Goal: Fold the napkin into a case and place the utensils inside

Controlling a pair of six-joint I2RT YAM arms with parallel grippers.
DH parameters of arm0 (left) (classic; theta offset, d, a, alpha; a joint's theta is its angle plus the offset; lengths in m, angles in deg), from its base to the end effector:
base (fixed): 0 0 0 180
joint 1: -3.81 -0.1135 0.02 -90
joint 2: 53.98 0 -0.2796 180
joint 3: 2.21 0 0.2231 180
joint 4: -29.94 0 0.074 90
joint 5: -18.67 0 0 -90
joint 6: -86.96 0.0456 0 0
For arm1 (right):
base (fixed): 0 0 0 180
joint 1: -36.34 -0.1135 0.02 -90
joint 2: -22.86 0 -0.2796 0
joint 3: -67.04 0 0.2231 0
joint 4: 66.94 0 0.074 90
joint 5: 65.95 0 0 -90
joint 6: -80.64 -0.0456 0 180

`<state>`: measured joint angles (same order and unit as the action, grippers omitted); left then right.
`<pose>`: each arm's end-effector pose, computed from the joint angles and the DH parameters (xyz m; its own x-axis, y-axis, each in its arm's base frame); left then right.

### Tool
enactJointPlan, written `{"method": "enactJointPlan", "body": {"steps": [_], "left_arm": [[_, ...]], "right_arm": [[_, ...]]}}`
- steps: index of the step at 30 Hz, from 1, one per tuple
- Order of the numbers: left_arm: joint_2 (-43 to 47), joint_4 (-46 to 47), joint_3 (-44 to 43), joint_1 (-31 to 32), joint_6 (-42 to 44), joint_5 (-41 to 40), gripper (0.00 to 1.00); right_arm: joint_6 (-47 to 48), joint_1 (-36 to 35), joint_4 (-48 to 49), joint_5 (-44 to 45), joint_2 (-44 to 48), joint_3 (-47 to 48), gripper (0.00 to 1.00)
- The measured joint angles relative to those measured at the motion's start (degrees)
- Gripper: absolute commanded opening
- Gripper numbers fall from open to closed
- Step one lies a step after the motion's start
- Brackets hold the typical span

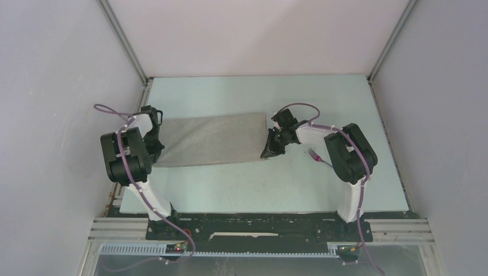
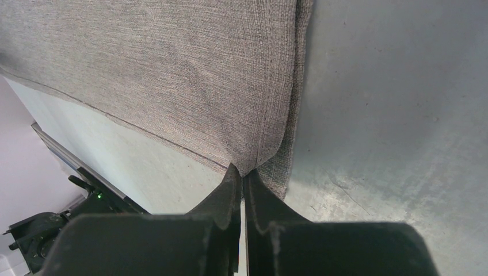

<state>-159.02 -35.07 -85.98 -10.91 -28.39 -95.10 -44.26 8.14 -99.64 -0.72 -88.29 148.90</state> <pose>0.2932 0.0960 0.1871 -0.7618 -0.6053 -0.2308 -0.6462 0.6853 0.3357 0.3168 0.1915 0.1632 -0.9828 0.0625 -0.1735 -0.0490 0.8187 0.5721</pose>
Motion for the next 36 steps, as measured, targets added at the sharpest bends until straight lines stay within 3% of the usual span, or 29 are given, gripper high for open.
{"method": "enactJointPlan", "body": {"steps": [20,27,36], "left_arm": [[-1.6,-0.5,-1.7,0.0,0.0,-0.1,0.06],[-1.3,-0.8,-1.7,0.0,-0.2,-0.3,0.26],[4.8,-1.0,0.7,0.0,-0.2,-2.0,0.43]], "right_arm": [[0.0,0.1,0.2,-1.0,-0.3,0.0,0.09],[0.0,0.3,0.2,-1.3,-0.3,0.0,0.14],[0.0,0.4,0.2,-1.3,-0.3,0.0,0.17]]}}
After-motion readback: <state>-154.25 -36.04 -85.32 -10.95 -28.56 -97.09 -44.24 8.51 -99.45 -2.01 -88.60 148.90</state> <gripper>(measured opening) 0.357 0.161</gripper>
